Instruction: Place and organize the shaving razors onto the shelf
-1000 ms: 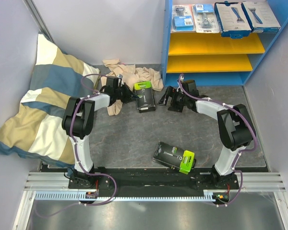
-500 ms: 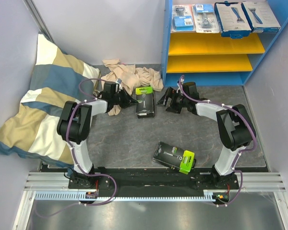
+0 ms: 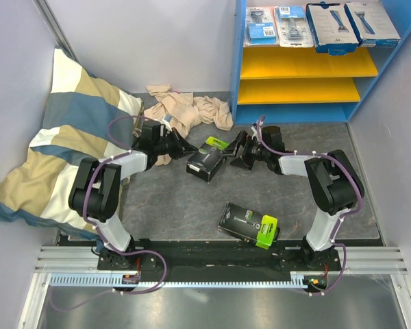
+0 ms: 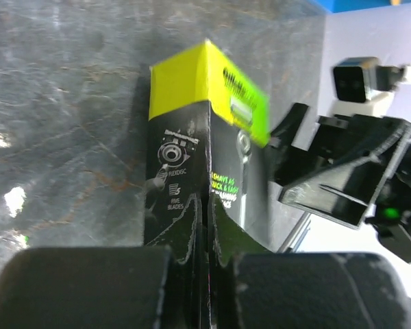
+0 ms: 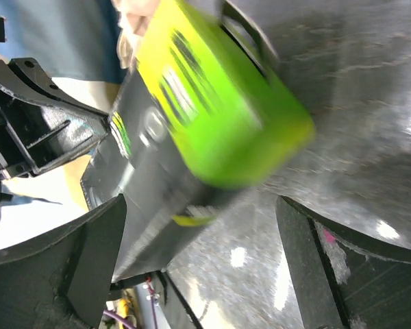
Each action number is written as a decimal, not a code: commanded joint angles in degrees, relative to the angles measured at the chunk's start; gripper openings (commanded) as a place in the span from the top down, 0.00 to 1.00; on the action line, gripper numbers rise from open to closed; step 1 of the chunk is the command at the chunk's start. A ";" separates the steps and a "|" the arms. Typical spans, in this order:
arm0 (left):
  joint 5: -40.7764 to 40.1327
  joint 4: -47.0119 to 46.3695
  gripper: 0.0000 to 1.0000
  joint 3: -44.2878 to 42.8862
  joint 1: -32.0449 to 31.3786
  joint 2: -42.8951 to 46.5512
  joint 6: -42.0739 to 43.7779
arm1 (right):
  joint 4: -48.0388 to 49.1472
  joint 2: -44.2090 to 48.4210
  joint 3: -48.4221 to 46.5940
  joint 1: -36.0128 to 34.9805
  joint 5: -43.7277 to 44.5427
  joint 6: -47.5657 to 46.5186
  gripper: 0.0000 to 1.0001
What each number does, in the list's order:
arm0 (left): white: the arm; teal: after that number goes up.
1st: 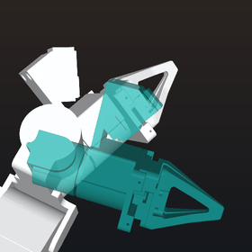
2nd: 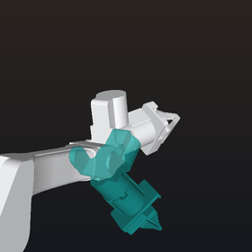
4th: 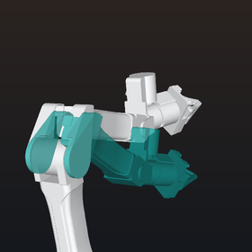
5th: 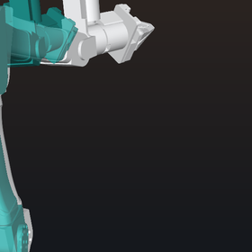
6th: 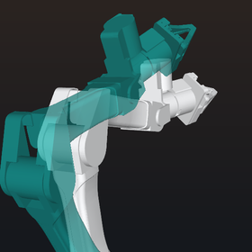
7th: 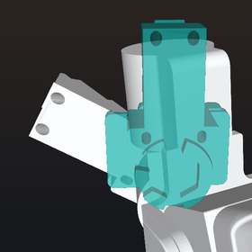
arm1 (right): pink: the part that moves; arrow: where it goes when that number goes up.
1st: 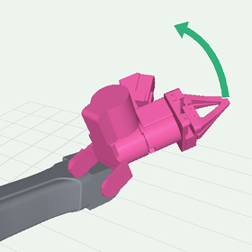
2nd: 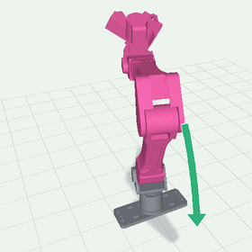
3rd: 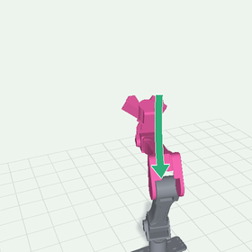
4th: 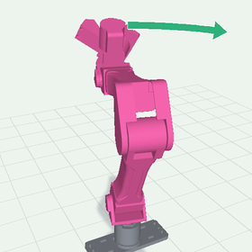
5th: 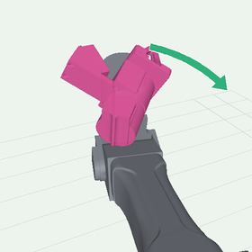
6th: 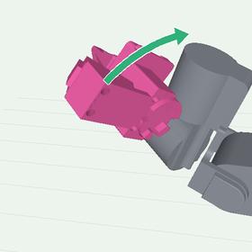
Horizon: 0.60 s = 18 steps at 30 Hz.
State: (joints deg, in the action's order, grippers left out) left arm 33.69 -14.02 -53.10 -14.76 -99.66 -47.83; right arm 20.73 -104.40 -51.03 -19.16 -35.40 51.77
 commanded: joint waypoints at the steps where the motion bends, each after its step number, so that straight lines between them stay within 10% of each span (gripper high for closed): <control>1: 4.01 -6.46 0.98 0.19 -0.44 4.12 -3.40 | 8.00 -1.85 0.84 -1.41 -3.97 5.60 0.02; 11: 4.19 -5.59 0.97 0.46 -1.58 3.59 -2.54 | 16.82 -5.56 4.27 -2.64 -4.77 12.75 0.02; 16: -1.95 5.03 0.43 -1.91 -1.67 4.64 7.55 | 8.46 -2.92 2.95 -2.64 -3.01 6.95 0.02; 18: -4.41 7.86 0.39 -2.97 -1.67 4.65 10.47 | 8.27 -3.18 2.69 -2.64 -2.66 6.68 0.02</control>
State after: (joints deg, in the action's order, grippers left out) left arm 34.37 -12.82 -52.73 -16.25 -97.45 -45.98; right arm 30.89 -110.08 -46.92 -21.54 -38.83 61.71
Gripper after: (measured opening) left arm 0.562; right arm 0.982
